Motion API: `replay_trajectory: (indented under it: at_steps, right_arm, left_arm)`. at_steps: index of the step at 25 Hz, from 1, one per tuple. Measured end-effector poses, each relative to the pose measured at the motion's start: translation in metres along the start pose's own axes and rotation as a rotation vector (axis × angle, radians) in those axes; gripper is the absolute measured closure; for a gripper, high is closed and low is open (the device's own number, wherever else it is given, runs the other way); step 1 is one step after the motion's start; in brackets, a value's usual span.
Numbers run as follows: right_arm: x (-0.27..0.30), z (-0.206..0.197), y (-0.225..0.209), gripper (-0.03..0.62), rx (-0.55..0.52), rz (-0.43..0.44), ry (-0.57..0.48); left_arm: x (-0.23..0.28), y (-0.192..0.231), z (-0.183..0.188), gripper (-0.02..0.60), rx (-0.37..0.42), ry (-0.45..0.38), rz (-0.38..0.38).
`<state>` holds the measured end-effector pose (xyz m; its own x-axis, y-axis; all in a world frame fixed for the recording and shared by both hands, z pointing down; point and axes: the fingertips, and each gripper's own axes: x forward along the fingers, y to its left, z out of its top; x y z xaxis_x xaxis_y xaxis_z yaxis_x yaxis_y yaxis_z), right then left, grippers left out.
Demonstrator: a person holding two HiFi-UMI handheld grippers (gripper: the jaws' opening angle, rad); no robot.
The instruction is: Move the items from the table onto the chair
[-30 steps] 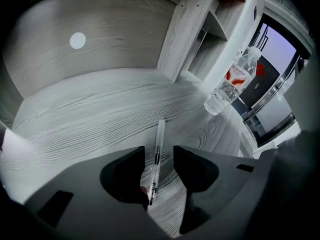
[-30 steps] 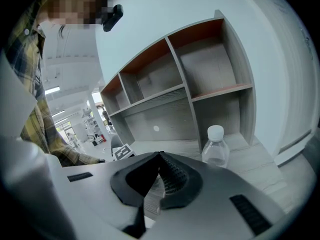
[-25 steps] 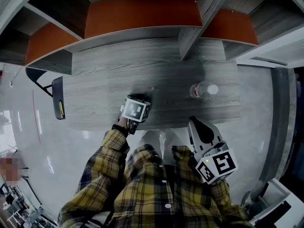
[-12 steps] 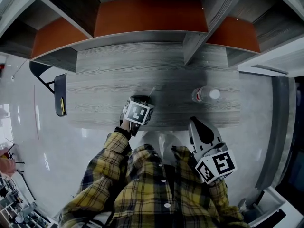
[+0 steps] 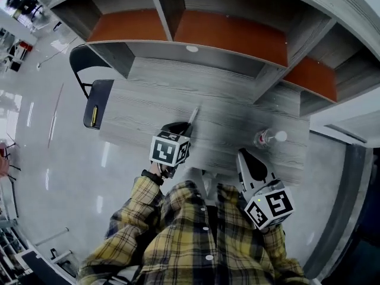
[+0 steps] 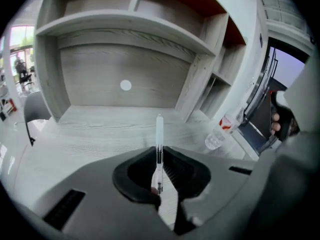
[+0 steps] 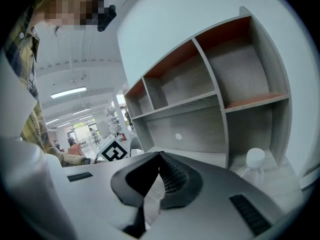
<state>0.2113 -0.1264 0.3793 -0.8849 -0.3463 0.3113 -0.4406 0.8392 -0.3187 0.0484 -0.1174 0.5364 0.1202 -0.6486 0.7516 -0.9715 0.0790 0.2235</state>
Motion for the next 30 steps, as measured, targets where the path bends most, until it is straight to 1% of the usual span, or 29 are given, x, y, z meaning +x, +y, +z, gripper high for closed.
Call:
replay_trajectory:
  at_steps: [5,10,14,19,23,26,30]
  right_arm:
    - [0.025,0.004,0.026,0.577,-0.050,0.151,0.022]
    - [0.048,0.001,0.065,0.577,-0.080,0.255,0.061]
    - [0.075,-0.003,0.106,0.577,-0.116,0.346,0.097]
    - [0.120,-0.013,0.154,0.577,-0.137,0.370,0.131]
    - [0.167,-0.025,0.201,0.577,-0.133,0.358,0.157]
    - [0.208,-0.035,0.239,0.577,-0.127,0.334,0.174]
    - [0.265,-0.057,0.288,0.577,-0.094,0.290,0.210]
  left_arm:
    - [-0.059,0.030,-0.001,0.536,-0.136,-0.147,0.101]
    - [-0.120,0.069,-0.012,0.537,-0.237,-0.242,0.194]
    - [-0.170,0.119,-0.036,0.537,-0.330,-0.295,0.298]
    - [-0.209,0.195,-0.069,0.537,-0.398,-0.311,0.359]
    - [-0.236,0.268,-0.086,0.537,-0.416,-0.296,0.368]
    - [-0.245,0.327,-0.092,0.537,-0.407,-0.265,0.353]
    - [-0.238,0.406,-0.103,0.536,-0.344,-0.185,0.324]
